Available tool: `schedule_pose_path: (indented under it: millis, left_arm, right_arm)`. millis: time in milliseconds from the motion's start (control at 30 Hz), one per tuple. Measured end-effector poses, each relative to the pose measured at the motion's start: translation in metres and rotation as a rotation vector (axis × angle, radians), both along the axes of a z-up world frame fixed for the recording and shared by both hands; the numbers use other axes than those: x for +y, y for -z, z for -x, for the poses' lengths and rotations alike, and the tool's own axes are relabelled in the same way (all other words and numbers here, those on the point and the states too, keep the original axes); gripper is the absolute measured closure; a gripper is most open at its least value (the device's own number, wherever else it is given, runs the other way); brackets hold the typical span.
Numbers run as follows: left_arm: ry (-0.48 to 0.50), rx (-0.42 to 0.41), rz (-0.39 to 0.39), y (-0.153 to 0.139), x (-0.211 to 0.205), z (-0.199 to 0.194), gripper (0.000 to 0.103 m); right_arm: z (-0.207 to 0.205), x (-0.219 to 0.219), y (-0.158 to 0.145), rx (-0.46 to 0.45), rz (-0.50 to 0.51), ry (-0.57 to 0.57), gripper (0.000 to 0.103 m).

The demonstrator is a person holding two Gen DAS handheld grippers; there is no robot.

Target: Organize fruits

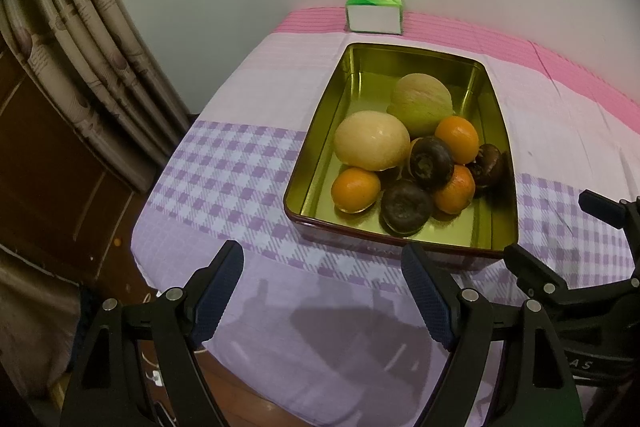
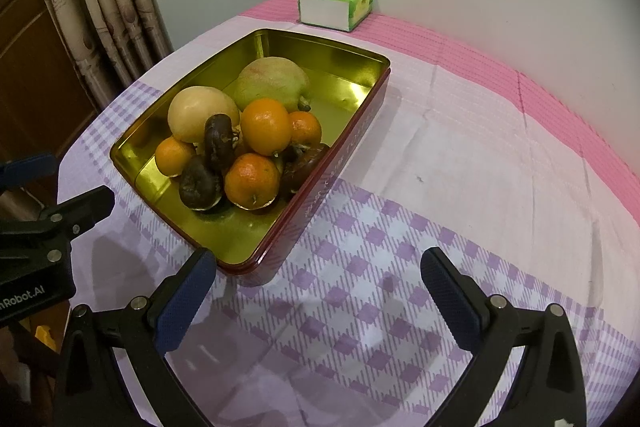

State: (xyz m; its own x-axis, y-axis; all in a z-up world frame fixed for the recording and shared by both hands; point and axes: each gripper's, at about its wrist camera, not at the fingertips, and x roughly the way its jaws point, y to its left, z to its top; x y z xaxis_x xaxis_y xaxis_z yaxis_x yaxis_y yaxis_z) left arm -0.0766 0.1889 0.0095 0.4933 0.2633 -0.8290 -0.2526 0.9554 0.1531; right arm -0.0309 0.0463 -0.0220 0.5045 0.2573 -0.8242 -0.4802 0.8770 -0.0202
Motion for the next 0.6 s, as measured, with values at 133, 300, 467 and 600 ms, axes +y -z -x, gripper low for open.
schedule_pose_path:
  millis: [133, 300, 467, 600]
  left_arm:
    - [0.005, 0.002, -0.006, 0.0004, -0.0014, -0.0002, 0.022]
    - [0.003, 0.001, -0.006, 0.0006, -0.0015, -0.0001, 0.022]
    - [0.005, 0.002, -0.006, 0.0006, -0.0015, -0.0002, 0.022]
    - [0.004, 0.002, -0.006, 0.0007, -0.0019, -0.0002, 0.022]
  right_arm:
    - [0.0009, -0.0005, -0.0004, 0.002, 0.000, -0.001, 0.001]
    - [0.0003, -0.0012, -0.0001, 0.004, -0.001, -0.001, 0.001]
    - [0.0005, -0.0019, 0.0003, 0.006, -0.001, -0.001, 0.001]
    - [0.0008, -0.0019, 0.0004, 0.007, -0.002, -0.001, 0.001]
